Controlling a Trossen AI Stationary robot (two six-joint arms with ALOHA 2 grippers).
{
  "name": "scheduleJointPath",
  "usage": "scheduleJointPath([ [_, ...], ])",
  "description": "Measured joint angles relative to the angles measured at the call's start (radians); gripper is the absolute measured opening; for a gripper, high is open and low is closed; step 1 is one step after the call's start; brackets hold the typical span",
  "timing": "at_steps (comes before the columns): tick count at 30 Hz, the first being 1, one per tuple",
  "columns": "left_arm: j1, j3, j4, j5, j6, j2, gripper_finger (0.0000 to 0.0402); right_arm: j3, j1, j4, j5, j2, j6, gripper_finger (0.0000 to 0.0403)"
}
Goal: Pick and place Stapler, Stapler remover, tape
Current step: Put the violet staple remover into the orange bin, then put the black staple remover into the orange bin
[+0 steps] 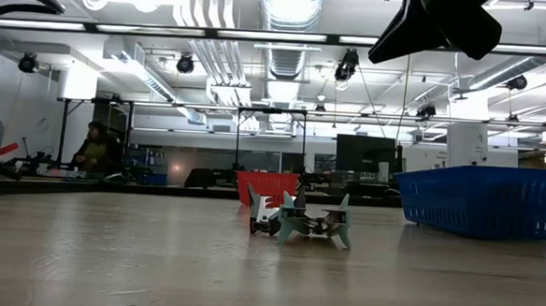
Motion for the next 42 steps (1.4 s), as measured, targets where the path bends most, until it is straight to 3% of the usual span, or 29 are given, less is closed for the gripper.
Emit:
scheduleJointPath([
  [12,0.0,0.0,0.002,0.0,-0.067,0.009,0.0056,0.0,0.0,0.013,0.0,0.0,-0.004,0.0052],
  [17,0.002,0.0,-0.009,0.072,-0.081,-0.001,0.0078,-0.001,0.0,0.014,0.0,0.0,-0.005,0.0052],
  [26,0.007,0.028,-0.009,0.064,-0.146,-0.074,0.0069,-0.002,-0.001,0.016,0.001,0.0,-0.008,0.0052],
  [31,0.011,0.058,0.017,-0.184,-0.209,-0.109,0.0057,-0.002,-0.001,0.019,0.001,0.0,-0.008,0.0052],
  [34,0.013,0.06,0.079,-0.419,-0.257,-0.116,0.0052,-0.002,-0.002,0.02,0.001,0.0,-0.008,0.0052],
  [39,0.018,0.049,0.241,-0.909,-0.281,-0.112,0.0048,-0.003,-0.002,0.019,0.001,0.0,-0.008,0.0052],
  [42,0.021,0.036,0.366,-1.095,-0.226,-0.098,0.005,-0.003,-0.002,0.019,0.001,0.0,-0.008,0.0052],
])
